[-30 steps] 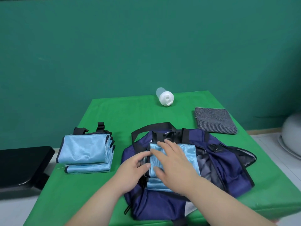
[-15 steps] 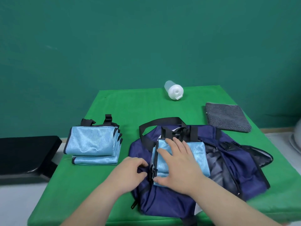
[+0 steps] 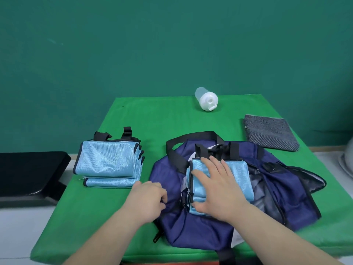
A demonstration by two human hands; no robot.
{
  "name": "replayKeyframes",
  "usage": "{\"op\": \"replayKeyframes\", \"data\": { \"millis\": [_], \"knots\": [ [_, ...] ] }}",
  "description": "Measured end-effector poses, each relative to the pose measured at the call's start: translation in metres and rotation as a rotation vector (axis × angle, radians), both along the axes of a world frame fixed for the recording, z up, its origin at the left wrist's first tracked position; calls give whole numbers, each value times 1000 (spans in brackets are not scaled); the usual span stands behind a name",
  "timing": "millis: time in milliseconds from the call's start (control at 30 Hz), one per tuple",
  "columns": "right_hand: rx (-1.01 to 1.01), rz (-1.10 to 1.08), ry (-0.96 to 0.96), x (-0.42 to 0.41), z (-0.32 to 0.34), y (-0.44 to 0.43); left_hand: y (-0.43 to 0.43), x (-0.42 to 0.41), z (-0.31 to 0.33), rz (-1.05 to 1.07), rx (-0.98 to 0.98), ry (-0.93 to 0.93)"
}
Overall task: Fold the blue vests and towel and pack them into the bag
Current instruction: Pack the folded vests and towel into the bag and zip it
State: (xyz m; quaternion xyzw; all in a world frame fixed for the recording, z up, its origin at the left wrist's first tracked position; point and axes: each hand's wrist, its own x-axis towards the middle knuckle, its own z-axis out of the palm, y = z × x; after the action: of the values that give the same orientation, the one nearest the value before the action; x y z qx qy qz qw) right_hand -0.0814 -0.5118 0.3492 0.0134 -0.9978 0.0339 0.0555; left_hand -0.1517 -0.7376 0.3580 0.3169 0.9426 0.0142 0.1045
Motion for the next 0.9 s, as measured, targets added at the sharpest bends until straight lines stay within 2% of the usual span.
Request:
{"op": "replayKeyframes", "data": {
  "millis": [200, 267, 333, 433, 500, 667, 800, 900],
  "knots": [
    [6, 4, -18, 2, -1, 5, 5, 3, 5, 21, -30, 67],
    [8, 7, -20, 3, -2, 3, 16, 5, 10, 41, 36, 85],
    [-4, 9, -18, 4, -2, 4, 30, 8, 12, 81, 77, 4],
    [-16, 15, -15, 4, -2, 5, 45, 12, 7, 98, -60, -80],
    [-30, 15, -16, 5, -2, 6, 47, 13, 5, 139, -65, -97],
    [-52, 19, -13, 5, -1, 9, 43, 16, 7, 301, 159, -138],
    [-77, 21, -17, 3, 1, 13, 29, 22, 21, 438, 562, -116],
    [-80, 38, -28, 5, 4, 14, 24, 34, 40, 489, 781, -13]
  ]
}}
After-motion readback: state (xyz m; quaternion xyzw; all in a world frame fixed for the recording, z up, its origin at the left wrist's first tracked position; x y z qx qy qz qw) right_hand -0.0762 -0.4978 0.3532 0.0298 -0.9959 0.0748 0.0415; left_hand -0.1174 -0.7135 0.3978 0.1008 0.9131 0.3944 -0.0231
